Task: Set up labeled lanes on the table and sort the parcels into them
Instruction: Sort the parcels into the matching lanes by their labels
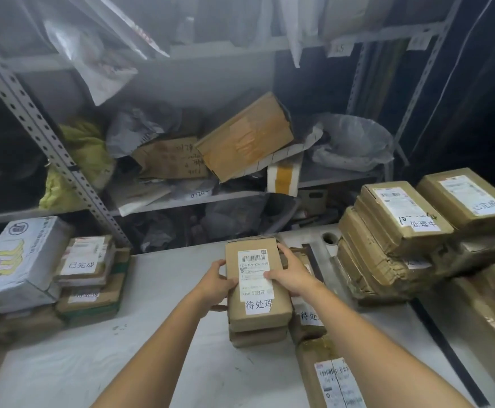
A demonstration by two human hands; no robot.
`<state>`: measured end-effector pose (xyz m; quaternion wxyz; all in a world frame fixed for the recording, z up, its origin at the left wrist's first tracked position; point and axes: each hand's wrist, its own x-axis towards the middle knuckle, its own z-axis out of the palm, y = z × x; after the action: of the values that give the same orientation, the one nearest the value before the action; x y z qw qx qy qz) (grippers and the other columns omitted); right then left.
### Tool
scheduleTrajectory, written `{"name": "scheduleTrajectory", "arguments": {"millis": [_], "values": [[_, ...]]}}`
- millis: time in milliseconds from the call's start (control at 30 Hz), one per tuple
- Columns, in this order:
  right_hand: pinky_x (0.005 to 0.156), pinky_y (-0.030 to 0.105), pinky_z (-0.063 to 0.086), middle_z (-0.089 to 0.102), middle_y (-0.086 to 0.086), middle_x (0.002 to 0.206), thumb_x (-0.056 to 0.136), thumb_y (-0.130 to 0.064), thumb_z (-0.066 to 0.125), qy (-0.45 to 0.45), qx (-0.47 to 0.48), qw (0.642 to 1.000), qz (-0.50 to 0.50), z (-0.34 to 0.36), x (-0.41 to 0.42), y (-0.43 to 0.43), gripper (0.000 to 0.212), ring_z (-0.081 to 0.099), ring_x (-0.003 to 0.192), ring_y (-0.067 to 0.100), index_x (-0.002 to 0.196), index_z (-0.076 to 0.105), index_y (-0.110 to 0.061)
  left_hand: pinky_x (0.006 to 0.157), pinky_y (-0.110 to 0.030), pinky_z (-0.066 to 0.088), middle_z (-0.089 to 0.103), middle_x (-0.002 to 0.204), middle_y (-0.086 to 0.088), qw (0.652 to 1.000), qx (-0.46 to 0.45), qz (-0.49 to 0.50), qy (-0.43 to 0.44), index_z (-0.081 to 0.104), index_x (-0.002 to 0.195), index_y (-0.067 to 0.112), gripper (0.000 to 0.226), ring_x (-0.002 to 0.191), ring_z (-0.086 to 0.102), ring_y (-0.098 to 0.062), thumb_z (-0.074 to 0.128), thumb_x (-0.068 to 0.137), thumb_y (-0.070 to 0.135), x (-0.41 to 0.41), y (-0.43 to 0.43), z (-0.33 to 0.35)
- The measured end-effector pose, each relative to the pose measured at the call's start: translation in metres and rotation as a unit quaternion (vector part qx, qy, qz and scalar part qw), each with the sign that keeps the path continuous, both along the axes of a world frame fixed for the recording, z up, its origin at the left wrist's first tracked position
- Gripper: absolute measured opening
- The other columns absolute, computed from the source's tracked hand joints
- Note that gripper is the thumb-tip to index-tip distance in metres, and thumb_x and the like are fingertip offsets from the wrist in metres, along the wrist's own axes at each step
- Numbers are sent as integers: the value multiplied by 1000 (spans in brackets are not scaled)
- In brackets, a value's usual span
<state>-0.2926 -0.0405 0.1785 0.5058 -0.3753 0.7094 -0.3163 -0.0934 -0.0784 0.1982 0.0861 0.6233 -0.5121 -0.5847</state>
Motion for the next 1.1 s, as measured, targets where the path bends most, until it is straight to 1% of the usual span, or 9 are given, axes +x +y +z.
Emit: {"name": "scheduleTrajectory", "arguments": {"millis": [133, 267, 367, 433, 500, 633, 800, 933, 1100], "values": [[103, 44, 50, 57, 0, 139, 88, -9, 72, 4, -3, 1000, 1, -1, 0, -2, 85, 58, 119, 19, 154, 26, -35, 74, -39, 57, 62, 111, 2, 1000, -13, 2, -5, 28, 150, 31, 58, 94, 63, -15, 57, 101, 19, -1, -5, -5], [103, 38, 48, 60, -3, 135, 90, -9, 68, 17, -9, 999, 38, 6, 3, -2, 78, 58, 119, 17, 153, 28, -33, 90, -48, 53, 60, 118, 2, 999, -19, -13, -27, 27, 150, 32, 58, 107, 59, -22, 57, 101, 25, 1, -6, -4], [101, 40, 50, 62, -4, 131, 92, -16, 63, 96, 3, 994, 60, 14, 3, -5, 56, 59, 115, 19, 143, 42, -29, 93, -47, 52, 55, 132, -1, 995, -34, -55, -73, 29, 150, 32, 55, 117, 55, -26, 54, 101, 33, 8, 0, 0], [96, 44, 52, 64, -1, 127, 92, -26, 57, 237, 12, 966, 104, 25, 6, -14, 37, 60, 111, 24, 129, 52, -25, 96, -46, 51, 49, 145, -4, 986, -53, -94, -131, 32, 150, 31, 55, 123, 54, -28, 54, 100, 37, 24, 7, 2], [95, 44, 51, 61, 5, 130, 93, -32, 54, 351, 19, 921, 165, 38, 17, -24, 38, 58, 115, 29, 130, 53, -22, 98, -42, 50, 47, 148, -6, 970, -74, -129, -195, 35, 149, 30, 54, 125, 53, -28, 54, 100, 40, 53, 14, 7], [97, 48, 47, 57, 8, 134, 94, -35, 49, 441, -8, 860, 258, 69, 63, -41, 44, 52, 122, 34, 137, 48, -23, 105, -40, 44, 48, 147, -6, 948, -81, -133, -277, 35, 149, 28, 56, 128, 50, -27, 51, 99, 46, 132, 32, 24], [89, 37, 48, 56, 6, 138, 95, -32, 50, 404, -27, 848, 343, 95, 141, -47, 52, 57, 119, 28, 146, 42, -24, 110, -36, 37, 38, 157, -4, 931, -89, -82, -344, 35, 153, 20, 60, 140, 40, -26, 51, 100, 43, 242, 54, 50], [99, 40, 47, 53, 7, 143, 96, -36, 51, 403, -43, 830, 383, 107, 214, -46, 53, 53, 126, 29, 147, 43, -21, 109, -33, 38, 42, 154, -5, 931, -104, -26, -349, 39, 150, 16, 56, 138, 43, -25, 53, 100, 38, 325, 66, 65], [101, 38, 46, 50, 7, 146, 98, -39, 54, 407, -44, 812, 416, 125, 320, -48, 55, 51, 129, 28, 148, 42, -18, 90, -31, 45, 59, 135, -4, 926, -134, 5, -354, 55, 131, 20, 42, 117, 57, -24, 56, 94, 38, 427, 71, 83]]}}
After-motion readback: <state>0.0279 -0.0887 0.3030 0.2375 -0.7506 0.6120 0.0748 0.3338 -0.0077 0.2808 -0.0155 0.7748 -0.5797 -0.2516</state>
